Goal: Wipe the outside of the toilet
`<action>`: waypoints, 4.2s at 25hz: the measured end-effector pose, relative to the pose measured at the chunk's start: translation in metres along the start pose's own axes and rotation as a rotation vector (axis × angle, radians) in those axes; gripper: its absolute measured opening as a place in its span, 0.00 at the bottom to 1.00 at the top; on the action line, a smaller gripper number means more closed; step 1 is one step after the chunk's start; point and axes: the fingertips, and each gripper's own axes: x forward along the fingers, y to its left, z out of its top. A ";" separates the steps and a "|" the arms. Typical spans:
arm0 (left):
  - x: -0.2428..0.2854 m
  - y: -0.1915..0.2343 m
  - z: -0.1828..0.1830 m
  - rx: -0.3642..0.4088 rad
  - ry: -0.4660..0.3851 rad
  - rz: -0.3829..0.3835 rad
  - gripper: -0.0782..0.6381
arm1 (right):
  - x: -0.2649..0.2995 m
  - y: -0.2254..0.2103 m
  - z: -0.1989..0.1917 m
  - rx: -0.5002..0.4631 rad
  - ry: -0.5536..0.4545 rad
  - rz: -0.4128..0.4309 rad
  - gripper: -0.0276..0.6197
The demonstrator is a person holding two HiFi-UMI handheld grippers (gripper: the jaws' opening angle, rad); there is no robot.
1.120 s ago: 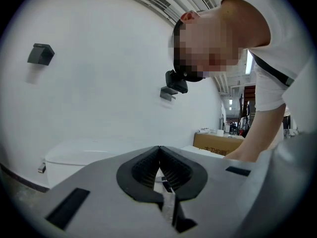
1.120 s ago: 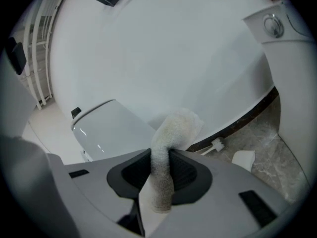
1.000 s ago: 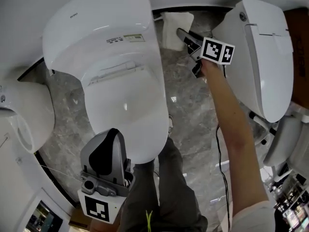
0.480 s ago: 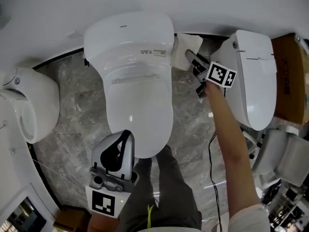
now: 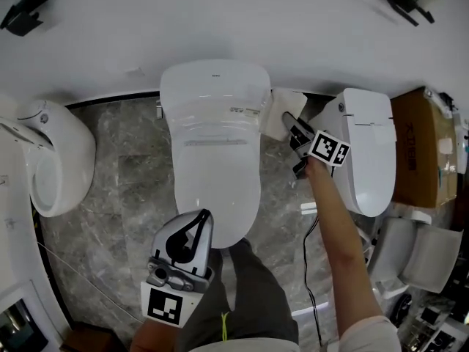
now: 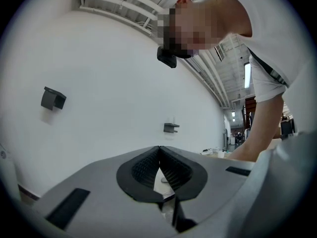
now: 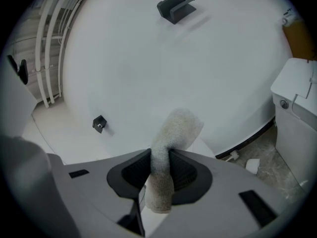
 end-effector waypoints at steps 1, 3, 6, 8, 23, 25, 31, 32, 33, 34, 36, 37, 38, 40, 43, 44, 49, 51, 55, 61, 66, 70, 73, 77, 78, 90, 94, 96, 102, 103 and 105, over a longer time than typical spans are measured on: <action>-0.006 0.001 0.006 0.000 -0.004 0.002 0.13 | -0.004 0.011 0.002 -0.004 -0.003 0.001 0.22; -0.019 0.004 0.018 -0.002 -0.011 0.005 0.13 | -0.012 0.033 0.006 -0.011 -0.009 0.001 0.22; -0.036 0.006 0.039 -0.003 -0.019 0.001 0.13 | -0.028 0.068 0.011 -0.018 -0.008 -0.012 0.22; -0.046 0.005 0.055 0.003 -0.026 -0.007 0.13 | -0.041 0.092 0.012 -0.020 0.007 -0.028 0.22; -0.096 -0.003 0.172 0.043 -0.089 -0.036 0.13 | -0.149 0.285 0.072 -0.139 -0.079 0.056 0.22; -0.100 -0.006 0.183 0.049 -0.099 -0.022 0.13 | -0.165 0.301 0.085 -0.159 -0.099 0.074 0.22; -0.102 -0.020 0.208 0.088 -0.130 0.017 0.13 | -0.209 0.352 0.113 -0.263 -0.137 0.146 0.22; -0.101 -0.023 0.212 0.097 -0.134 0.019 0.13 | -0.216 0.360 0.116 -0.289 -0.141 0.157 0.22; -0.101 -0.025 0.216 0.106 -0.139 0.022 0.13 | -0.223 0.369 0.118 -0.315 -0.146 0.169 0.22; -0.101 -0.027 0.220 0.113 -0.144 0.026 0.13 | -0.231 0.377 0.120 -0.339 -0.153 0.180 0.22; -0.099 -0.029 0.227 0.124 -0.151 0.039 0.13 | -0.247 0.392 0.123 -0.389 -0.171 0.204 0.22; -0.098 -0.029 0.230 0.128 -0.153 0.046 0.13 | -0.255 0.399 0.124 -0.414 -0.180 0.215 0.22; -0.097 -0.029 0.233 0.132 -0.156 0.052 0.13 | -0.262 0.405 0.125 -0.440 -0.189 0.223 0.22; -0.094 -0.032 0.237 0.138 -0.161 0.061 0.13 | -0.276 0.413 0.124 -0.483 -0.200 0.237 0.22; -0.090 -0.040 0.239 0.144 -0.163 0.063 0.13 | -0.296 0.421 0.119 -0.518 -0.203 0.263 0.22; -0.089 -0.043 0.239 0.144 -0.163 0.062 0.13 | -0.302 0.423 0.117 -0.531 -0.204 0.268 0.22; -0.079 -0.060 0.244 0.153 -0.174 0.050 0.13 | -0.334 0.431 0.122 -0.605 -0.246 0.286 0.22; -0.075 -0.067 0.247 0.163 -0.179 0.043 0.13 | -0.347 0.434 0.126 -0.642 -0.267 0.283 0.22; -0.074 -0.071 0.257 0.173 -0.196 0.047 0.13 | -0.367 0.440 0.128 -0.717 -0.296 0.269 0.22; -0.084 -0.064 0.267 0.187 -0.213 0.112 0.13 | -0.392 0.446 0.130 -0.802 -0.321 0.263 0.22; -0.098 -0.053 0.270 0.196 -0.211 0.169 0.13 | -0.406 0.448 0.130 -0.841 -0.338 0.267 0.22; -0.101 -0.054 0.268 0.196 -0.200 0.184 0.13 | -0.414 0.435 0.135 -0.861 -0.350 0.223 0.22; -0.104 -0.053 0.270 0.201 -0.195 0.197 0.13 | -0.417 0.423 0.139 -0.856 -0.352 0.188 0.22; -0.108 -0.048 0.272 0.206 -0.194 0.217 0.13 | -0.421 0.410 0.136 -0.819 -0.364 0.151 0.22; -0.109 -0.048 0.273 0.208 -0.197 0.220 0.13 | -0.422 0.407 0.135 -0.804 -0.371 0.140 0.22; -0.117 -0.061 0.297 0.245 -0.203 0.234 0.13 | -0.449 0.406 0.166 -0.780 -0.514 0.036 0.22; -0.118 -0.059 0.294 0.224 -0.182 0.251 0.13 | -0.444 0.409 0.166 -0.777 -0.514 0.042 0.22; -0.115 -0.058 0.291 0.223 -0.176 0.246 0.13 | -0.434 0.411 0.158 -0.767 -0.489 0.064 0.22; -0.101 -0.056 0.289 0.248 -0.162 0.194 0.13 | -0.399 0.421 0.137 -0.768 -0.399 0.132 0.22; -0.101 -0.055 0.289 0.247 -0.165 0.195 0.13 | -0.395 0.423 0.134 -0.762 -0.390 0.149 0.22; -0.101 -0.051 0.289 0.242 -0.166 0.201 0.13 | -0.387 0.429 0.128 -0.736 -0.369 0.197 0.22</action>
